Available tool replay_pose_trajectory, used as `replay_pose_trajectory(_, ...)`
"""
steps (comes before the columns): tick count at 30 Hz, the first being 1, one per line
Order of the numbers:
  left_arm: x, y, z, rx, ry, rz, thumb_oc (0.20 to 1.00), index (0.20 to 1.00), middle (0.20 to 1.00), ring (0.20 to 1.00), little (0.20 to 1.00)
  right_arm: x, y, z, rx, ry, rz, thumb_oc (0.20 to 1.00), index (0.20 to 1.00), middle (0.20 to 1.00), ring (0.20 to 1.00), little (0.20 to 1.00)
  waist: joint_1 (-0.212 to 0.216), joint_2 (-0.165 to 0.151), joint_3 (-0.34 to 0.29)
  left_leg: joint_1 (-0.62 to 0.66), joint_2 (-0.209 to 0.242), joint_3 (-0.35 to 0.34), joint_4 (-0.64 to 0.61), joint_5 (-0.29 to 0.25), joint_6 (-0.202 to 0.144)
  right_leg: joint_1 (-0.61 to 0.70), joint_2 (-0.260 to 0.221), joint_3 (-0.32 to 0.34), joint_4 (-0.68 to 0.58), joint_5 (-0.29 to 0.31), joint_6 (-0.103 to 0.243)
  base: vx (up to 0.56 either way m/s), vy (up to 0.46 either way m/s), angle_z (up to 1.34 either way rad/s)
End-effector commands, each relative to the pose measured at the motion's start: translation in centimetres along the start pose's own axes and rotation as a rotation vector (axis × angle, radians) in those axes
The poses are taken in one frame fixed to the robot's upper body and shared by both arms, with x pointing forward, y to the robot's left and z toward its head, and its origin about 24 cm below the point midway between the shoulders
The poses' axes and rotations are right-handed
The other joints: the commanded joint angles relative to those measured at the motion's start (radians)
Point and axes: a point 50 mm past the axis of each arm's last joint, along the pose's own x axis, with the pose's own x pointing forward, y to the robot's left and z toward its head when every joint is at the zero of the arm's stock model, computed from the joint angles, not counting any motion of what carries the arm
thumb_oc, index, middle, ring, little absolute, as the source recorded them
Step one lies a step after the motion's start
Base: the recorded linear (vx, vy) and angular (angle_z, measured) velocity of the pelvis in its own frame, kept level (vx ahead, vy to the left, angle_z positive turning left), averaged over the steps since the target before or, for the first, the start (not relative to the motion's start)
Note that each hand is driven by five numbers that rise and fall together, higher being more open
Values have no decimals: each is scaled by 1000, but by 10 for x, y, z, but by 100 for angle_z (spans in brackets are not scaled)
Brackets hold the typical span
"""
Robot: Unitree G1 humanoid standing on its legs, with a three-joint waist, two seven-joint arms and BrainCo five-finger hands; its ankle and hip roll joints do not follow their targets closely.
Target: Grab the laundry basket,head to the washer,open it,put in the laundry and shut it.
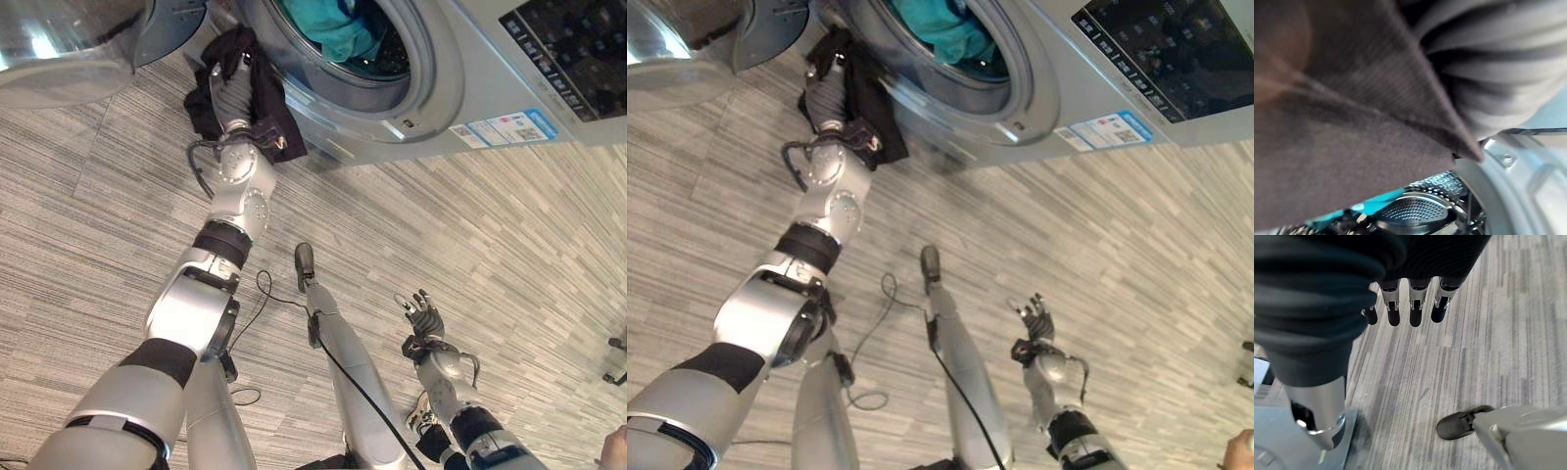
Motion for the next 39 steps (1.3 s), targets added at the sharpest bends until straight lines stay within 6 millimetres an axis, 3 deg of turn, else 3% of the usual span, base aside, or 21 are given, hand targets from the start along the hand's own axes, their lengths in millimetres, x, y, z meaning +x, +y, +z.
replay_pose_trajectory(1, 5, -42, 35, -16, -138, -110, 200, 200, 200, 200, 200, -7, -28, -7, 37, 10, -97, 1000, 1000, 1000, 1000, 1000, -2, 4, 10, 85, 70, -27, 63, -177, -39, -100, 1, -3, 136, -128, 52, 0, -1, -4)
replay_pose_trajectory(2, 5, -42, 35, -16, -138, -110, 200, 200, 200, 200, 200, -7, -28, -7, 37, 10, -97, 1000, 1000, 1000, 1000, 1000, -2, 4, 10, 85, 70, -27, 63, -177, -39, -100, 1, -3, 136, -128, 52, 41, -39, -6)
replay_pose_trajectory(4, 12, -56, 72, -35, -242, -134, 200, 200, 200, 200, 200, -5, -43, 12, 91, -63, -147, 1000, 1000, 1000, 1000, 1000, -20, -7, 10, 68, 85, -29, 66, -190, -41, -138, 26, 12, 131, -128, 54, 62, -62, -8)
replay_pose_trajectory(9, 18, -65, 126, -56, -393, -143, 200, 200, 200, 200, 200, -4, -57, 43, 129, -188, -189, 1000, 1000, 1000, 1000, 1000, -37, -36, -15, 17, 135, -47, 91, -217, -38, -208, 77, 16, 138, -131, 57, 49, -121, -18)
replay_pose_trajectory(12, 15, -76, 157, -67, -486, -175, 200, 200, 200, 200, 200, -5, -67, 68, 191, -300, -226, 1000, 1000, 1000, 1000, 1000, -52, -33, -29, -44, 171, -78, 132, -241, -32, -270, 106, 16, 172, -154, 56, 77, -150, -16)
replay_pose_trajectory(17, 17, -69, 174, -103, -524, -158, 200, 200, 200, 200, 200, -8, -67, 89, 198, -394, -218, 1000, 1000, 1000, 1000, 1000, -66, -23, -44, -70, 198, -82, 158, -265, -29, -321, 128, 23, 212, -177, 49, 62, -68, -10)
replay_pose_trajectory(21, 13, -76, 173, -163, -516, -188, 200, 200, 200, 200, 200, -13, -71, 101, 194, -446, -222, 1000, 1000, 1000, 1000, 1000, -89, -22, -44, -85, 213, -74, 216, -296, -35, -343, 135, 32, 266, -201, 38, 59, -70, -2)
replay_pose_trajectory(28, -1, -116, 205, -275, -554, -291, 200, 200, 200, 200, 200, -14, -80, 110, 162, -465, -253, 1000, 1000, 1000, 1000, 1000, -123, -8, -71, -80, 231, -49, 213, -305, -66, -361, 139, 25, 275, -210, 32, 62, -70, 2)
replay_pose_trajectory(30, -18, -137, 225, -361, -598, -386, 200, 200, 200, 200, 200, -16, -89, 109, 142, -452, -287, 1000, 1000, 1000, 1000, 1000, -127, 1, -85, -49, 239, -30, 194, -292, -75, -348, 148, 17, 272, -212, 29, 73, -85, -4)
replay_pose_trajectory(32, -26, -144, 230, -386, -619, -432, 200, 200, 200, 200, 200, -17, -94, 110, 143, -449, -296, 1000, 1000, 1000, 1000, 1000, -125, 3, -88, -30, 243, -20, 183, -286, -78, -336, 153, 16, 267, -213, 28, 56, -72, -5)
replay_pose_trajectory(33, -41, -157, 237, -439, -650, -516, 200, 200, 200, 200, 200, -21, -105, 110, 124, -441, -316, 1000, 1000, 1000, 1000, 1000, -120, 9, -91, -1, 246, -3, 164, -269, -79, -319, 157, 13, 262, -215, 28, 78, -97, -4)
replay_pose_trajectory(36, -70, -174, 232, -592, -641, -678, 200, 200, 200, 200, 200, -31, -124, 123, 99, -477, -342, 1000, 1000, 1000, 1000, 1000, -112, 30, -80, 51, 232, 38, 109, -225, -74, -290, 156, 19, 247, -219, 25, 50, -51, -4)
replay_pose_trajectory(39, -79, -179, 206, -602, -593, -700, 200, 200, 200, 200, 200, -35, -126, 121, 69, -466, -327, 1000, 1000, 1000, 1000, 1000, -96, 39, -75, 89, 218, 54, 70, -193, -75, -275, 155, 18, 240, -219, 22, 0, -7, 3)
